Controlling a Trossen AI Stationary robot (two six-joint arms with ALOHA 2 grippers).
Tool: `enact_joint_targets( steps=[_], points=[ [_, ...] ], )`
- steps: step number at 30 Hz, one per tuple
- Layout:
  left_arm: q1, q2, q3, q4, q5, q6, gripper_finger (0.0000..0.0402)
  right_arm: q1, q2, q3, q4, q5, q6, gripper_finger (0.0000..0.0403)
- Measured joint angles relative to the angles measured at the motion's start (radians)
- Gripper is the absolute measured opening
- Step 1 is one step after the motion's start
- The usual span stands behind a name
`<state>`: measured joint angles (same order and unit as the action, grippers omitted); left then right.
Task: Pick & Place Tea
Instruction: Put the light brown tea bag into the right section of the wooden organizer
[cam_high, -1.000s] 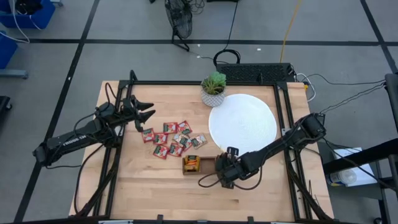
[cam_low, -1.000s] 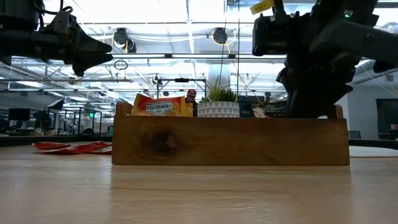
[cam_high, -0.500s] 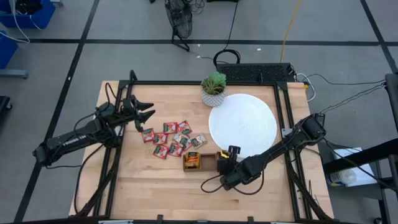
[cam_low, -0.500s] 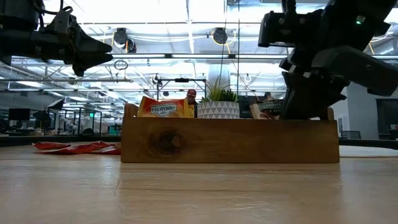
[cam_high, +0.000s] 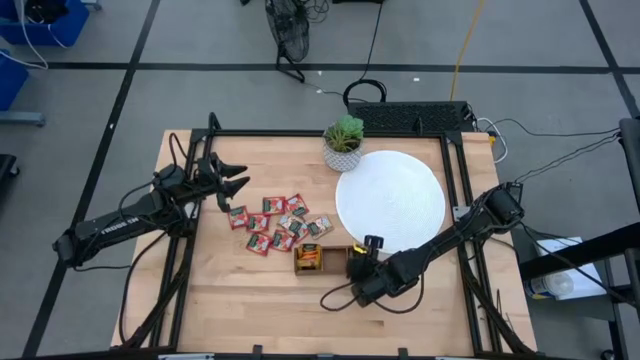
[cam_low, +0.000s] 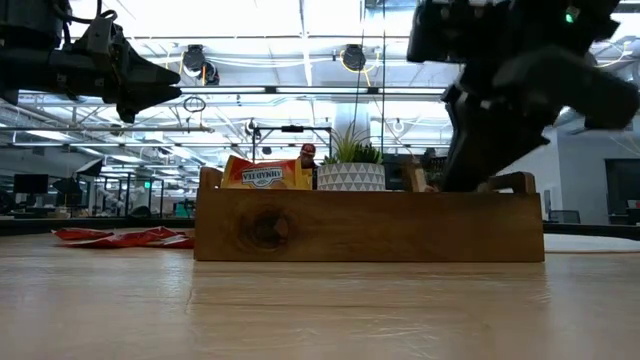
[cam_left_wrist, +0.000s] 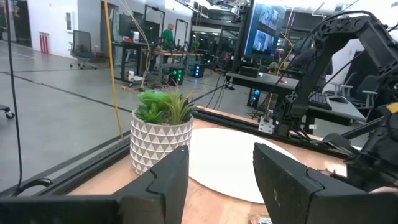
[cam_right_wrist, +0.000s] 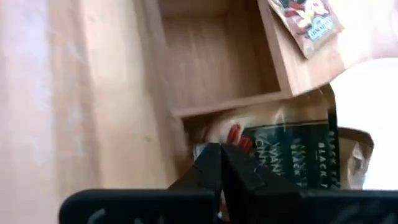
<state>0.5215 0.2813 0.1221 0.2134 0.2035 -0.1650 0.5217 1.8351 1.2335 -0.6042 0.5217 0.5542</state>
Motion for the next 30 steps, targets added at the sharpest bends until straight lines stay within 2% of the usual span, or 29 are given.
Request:
enact_joint_targets(
  steps=[5, 8, 11, 15, 18, 20, 26, 30],
  points=[
    [0.000, 0.000, 0.000, 0.000, 0.000, 0.000, 0.0182, -0.001, -0.026, 0.036, 0.013, 0.023, -0.068, 0.0000],
    [0.000, 0.000, 0.000, 0.000, 0.000, 0.000, 0.0182, -0.021, -0.047, 0.037, 0.099, 0.068, -0.147, 0.0000],
    [0.000, 0.000, 0.000, 0.000, 0.000, 0.000, 0.0182, -0.050, -0.056, 0.037, 0.267, 0.113, -0.316, 0.0000],
    [0.000, 0.000, 0.000, 0.000, 0.000, 0.000, 0.0182, -0.108, -0.058, 0.038, 0.428, 0.115, -0.678, 0.0000],
    [0.000, 0.000, 0.000, 0.000, 0.000, 0.000, 0.0182, -0.195, -0.058, 0.037, 0.440, 0.129, -0.720, 0.0000],
    [0.000, 0.000, 0.000, 0.000, 0.000, 0.000, 0.0182, -0.270, -0.058, 0.027, 0.427, 0.072, -0.694, 0.0000],
    [0.000, 0.000, 0.000, 0.000, 0.000, 0.000, 0.0182, -0.477, -0.056, 0.028, 0.314, -0.250, -0.665, 0.0004],
    [0.000, 0.000, 0.000, 0.000, 0.000, 0.000, 0.0182, -0.547, -0.015, 0.102, 0.190, -0.334, -0.783, 0.0057]
  ],
)
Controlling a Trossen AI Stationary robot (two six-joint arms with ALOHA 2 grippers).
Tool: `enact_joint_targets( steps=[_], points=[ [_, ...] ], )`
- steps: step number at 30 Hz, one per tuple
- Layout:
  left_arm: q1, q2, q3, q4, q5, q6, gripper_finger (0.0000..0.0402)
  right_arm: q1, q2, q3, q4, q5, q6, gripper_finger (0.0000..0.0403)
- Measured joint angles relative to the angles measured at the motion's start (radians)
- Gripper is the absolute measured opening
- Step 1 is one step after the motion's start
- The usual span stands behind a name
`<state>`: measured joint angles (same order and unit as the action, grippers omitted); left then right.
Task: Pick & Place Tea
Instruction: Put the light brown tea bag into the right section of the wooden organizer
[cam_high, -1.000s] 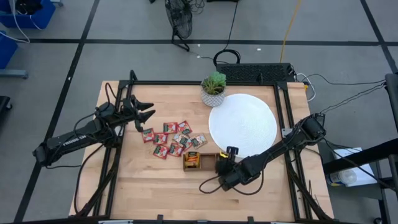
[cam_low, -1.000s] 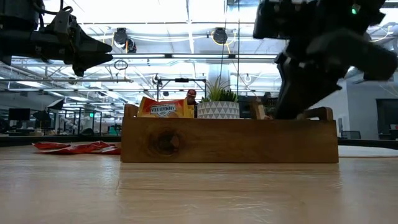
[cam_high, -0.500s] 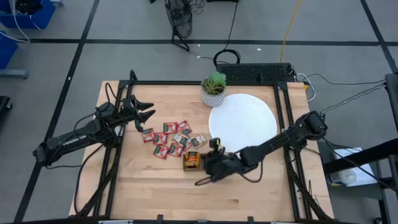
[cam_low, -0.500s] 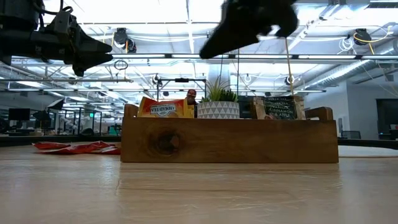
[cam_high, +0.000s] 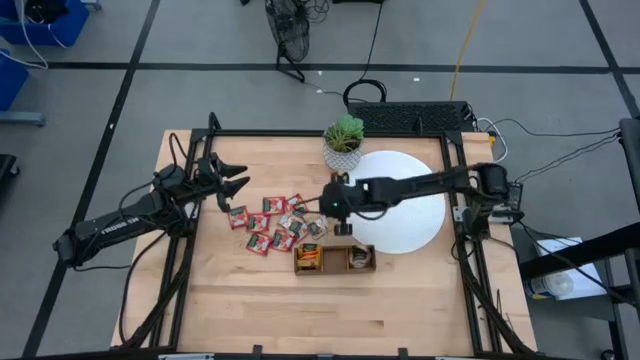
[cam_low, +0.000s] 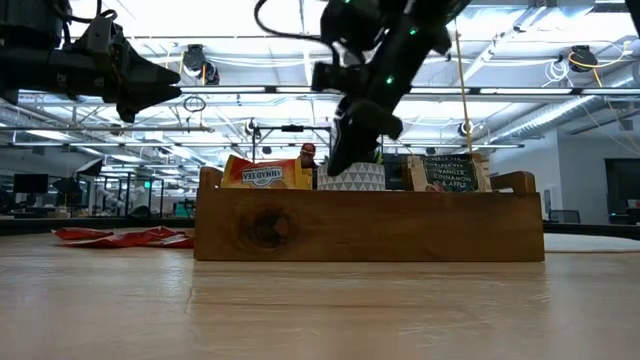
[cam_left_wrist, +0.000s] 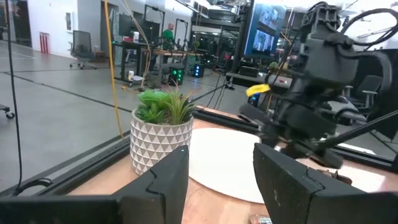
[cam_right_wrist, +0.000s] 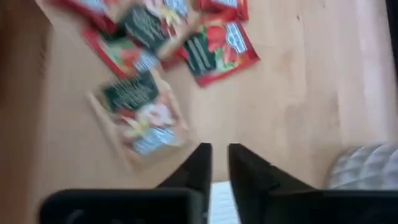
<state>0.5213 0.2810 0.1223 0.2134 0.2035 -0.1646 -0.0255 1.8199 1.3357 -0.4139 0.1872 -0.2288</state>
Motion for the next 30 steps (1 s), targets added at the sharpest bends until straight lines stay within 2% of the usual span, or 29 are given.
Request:
enact_joint_targets(
  steps=[7, 9, 12, 16, 20, 30],
  points=[
    [0.000, 0.000, 0.000, 0.000, 0.000, 0.000, 0.0182, 0.002, 0.111, 0.064, 0.008, -0.014, -0.177, 0.0218],
    [0.000, 0.000, 0.000, 0.000, -0.001, 0.000, 0.0182, 0.004, 0.150, 0.064, 0.029, -0.033, -0.182, 0.0252],
    [0.000, 0.000, 0.000, 0.000, -0.001, 0.000, 0.0182, 0.003, 0.187, 0.064, 0.039, -0.073, -0.184, 0.0279],
    [0.000, 0.000, 0.000, 0.000, -0.002, 0.000, 0.0182, -0.026, 0.214, 0.064, 0.030, -0.163, -0.163, 0.0282],
    [0.000, 0.000, 0.000, 0.000, -0.002, 0.000, 0.0182, -0.047, 0.224, 0.066, 0.016, -0.242, -0.152, 0.0269],
    [0.000, 0.000, 0.000, -0.001, -0.002, 0.000, 0.0182, -0.090, 0.237, 0.067, -0.078, -0.236, -0.106, 0.0221]
  ],
)
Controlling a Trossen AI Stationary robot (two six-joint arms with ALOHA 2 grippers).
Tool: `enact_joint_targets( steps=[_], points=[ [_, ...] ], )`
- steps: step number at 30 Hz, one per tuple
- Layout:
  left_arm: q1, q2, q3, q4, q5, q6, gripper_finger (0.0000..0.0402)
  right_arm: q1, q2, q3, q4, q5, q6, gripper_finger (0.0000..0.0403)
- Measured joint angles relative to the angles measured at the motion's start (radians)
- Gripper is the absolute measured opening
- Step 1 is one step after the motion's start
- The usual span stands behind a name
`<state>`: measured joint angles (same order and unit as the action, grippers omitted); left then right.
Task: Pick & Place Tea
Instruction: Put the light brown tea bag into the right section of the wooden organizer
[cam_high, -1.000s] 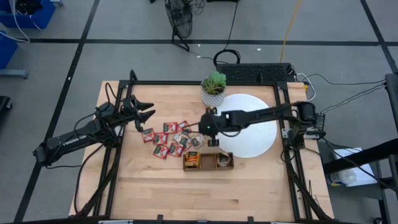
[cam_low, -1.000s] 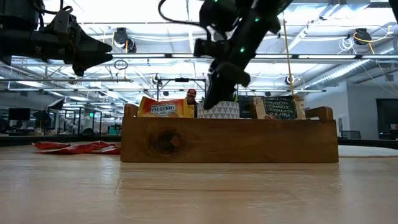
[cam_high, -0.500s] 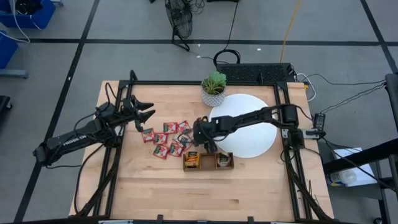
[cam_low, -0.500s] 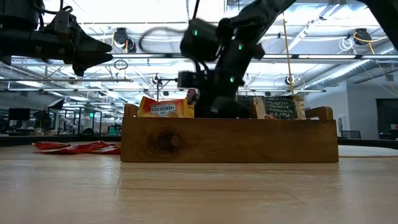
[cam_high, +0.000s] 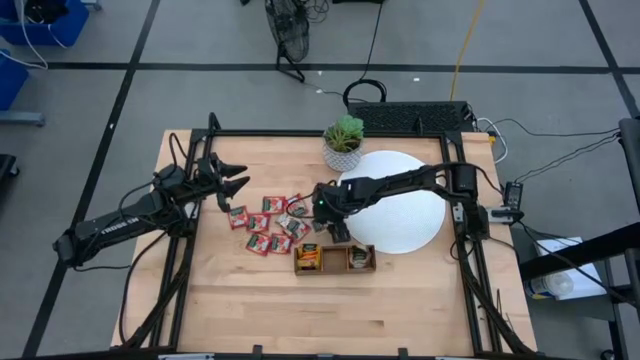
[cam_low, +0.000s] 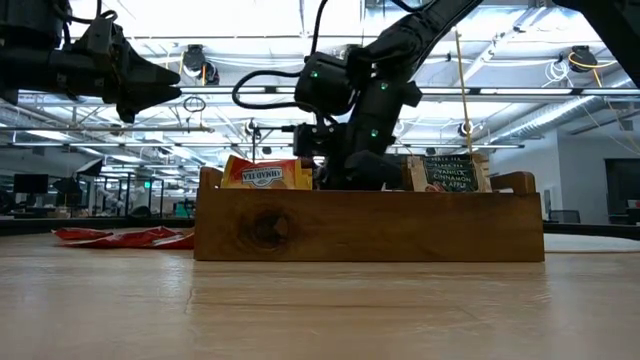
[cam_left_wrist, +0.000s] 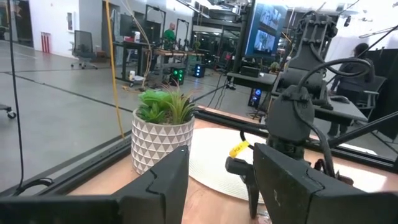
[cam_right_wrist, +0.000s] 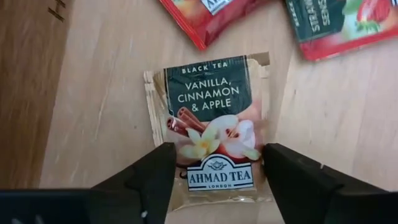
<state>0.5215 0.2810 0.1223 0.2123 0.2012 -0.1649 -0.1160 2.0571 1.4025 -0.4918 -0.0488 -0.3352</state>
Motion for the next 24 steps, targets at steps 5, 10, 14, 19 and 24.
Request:
enact_joint_targets(
  steps=[5, 10, 14, 19, 24],
  points=[
    [0.000, 0.000, 0.000, 0.000, 0.000, 0.000, 0.0182, -0.014, -0.008, 0.000, -0.037, 0.092, 0.022, 0.0186],
    [0.000, 0.000, 0.000, 0.001, 0.000, 0.000, 0.0182, -0.014, -0.008, -0.001, -0.041, 0.103, 0.033, 0.0122],
    [0.000, 0.000, 0.000, 0.001, 0.000, 0.000, 0.0182, -0.007, -0.014, -0.003, -0.024, 0.106, 0.012, 0.0047],
    [0.000, 0.000, 0.000, 0.001, 0.000, 0.000, 0.0182, 0.020, -0.051, -0.008, -0.003, 0.250, -0.025, 0.0012],
    [0.000, 0.000, 0.000, 0.001, 0.000, 0.000, 0.0182, 0.067, -0.168, -0.006, -0.060, 0.438, 0.024, 0.0005]
  ],
)
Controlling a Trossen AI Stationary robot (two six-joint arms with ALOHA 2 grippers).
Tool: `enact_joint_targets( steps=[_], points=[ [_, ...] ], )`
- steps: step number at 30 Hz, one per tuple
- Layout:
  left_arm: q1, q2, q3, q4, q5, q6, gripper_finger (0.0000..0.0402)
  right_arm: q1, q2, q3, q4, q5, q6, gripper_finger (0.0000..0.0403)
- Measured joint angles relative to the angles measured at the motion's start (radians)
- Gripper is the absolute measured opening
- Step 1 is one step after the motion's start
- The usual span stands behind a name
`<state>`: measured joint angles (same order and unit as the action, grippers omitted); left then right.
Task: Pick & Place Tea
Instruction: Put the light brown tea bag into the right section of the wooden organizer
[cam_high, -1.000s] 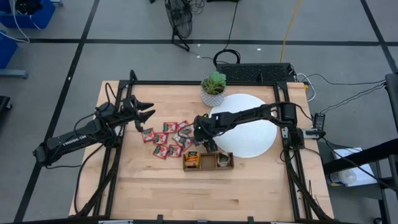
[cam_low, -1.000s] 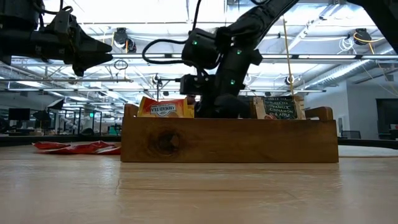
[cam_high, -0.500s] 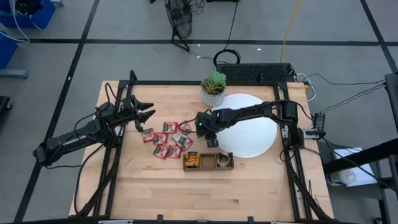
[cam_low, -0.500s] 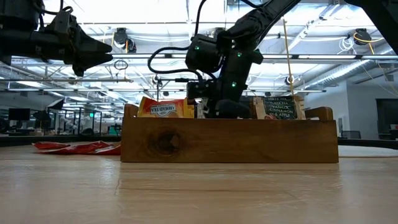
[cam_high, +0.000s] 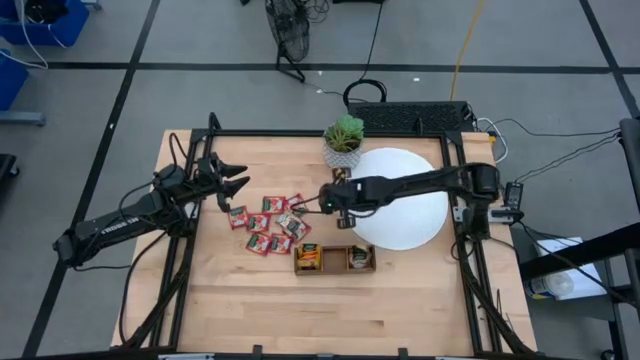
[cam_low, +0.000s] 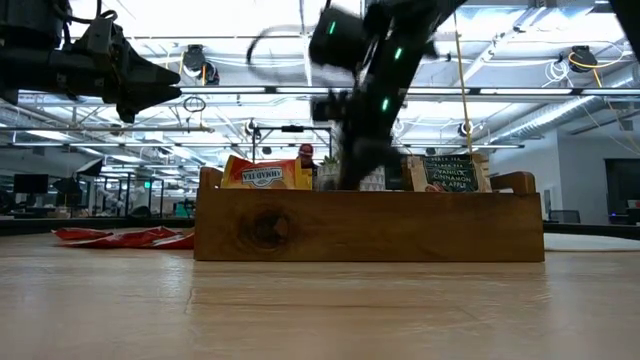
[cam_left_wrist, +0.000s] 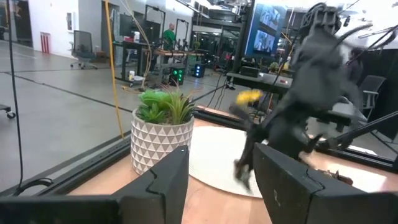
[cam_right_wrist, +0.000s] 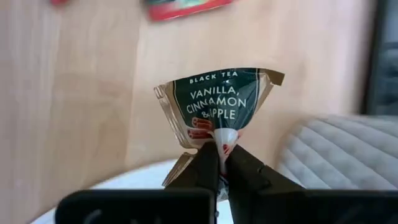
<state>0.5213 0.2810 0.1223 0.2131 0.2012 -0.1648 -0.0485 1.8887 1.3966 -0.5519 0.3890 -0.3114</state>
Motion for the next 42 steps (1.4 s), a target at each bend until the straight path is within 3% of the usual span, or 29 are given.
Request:
enact_joint_targets(
  steps=[7, 15, 20, 28, 33, 39, 42],
  points=[
    [0.000, 0.000, 0.000, 0.000, 0.000, 0.000, 0.0182, 0.154, -0.216, -0.060, -0.038, 0.060, 0.371, 0.0002],
    [0.000, 0.000, 0.000, 0.000, 0.000, 0.000, 0.0182, 0.487, -0.344, -0.319, 0.062, 0.362, 0.979, 0.0001],
    [0.000, 0.000, 0.000, 0.000, 0.000, 0.000, 0.0182, 0.649, -0.343, -0.431, 0.215, 0.472, 1.189, 0.0001],
    [0.000, 0.000, 0.000, 0.001, 0.000, 0.000, 0.0182, 0.770, -0.316, -0.515, 0.415, 0.633, 1.243, 0.0000],
    [0.000, 0.000, 0.000, 0.000, 0.000, 0.000, 0.0182, 0.756, -0.219, -0.521, 0.509, 0.632, 1.223, 0.0000],
    [0.000, 0.000, 0.000, 0.000, 0.000, 0.000, 0.0182, 0.717, -0.101, -0.520, 0.656, 0.602, 1.088, 0.0000],
    [0.000, 0.000, 0.000, 0.000, 0.000, 0.000, 0.0182, 0.713, -0.072, -0.506, 0.647, 0.612, 1.042, 0.0000]
  ],
)
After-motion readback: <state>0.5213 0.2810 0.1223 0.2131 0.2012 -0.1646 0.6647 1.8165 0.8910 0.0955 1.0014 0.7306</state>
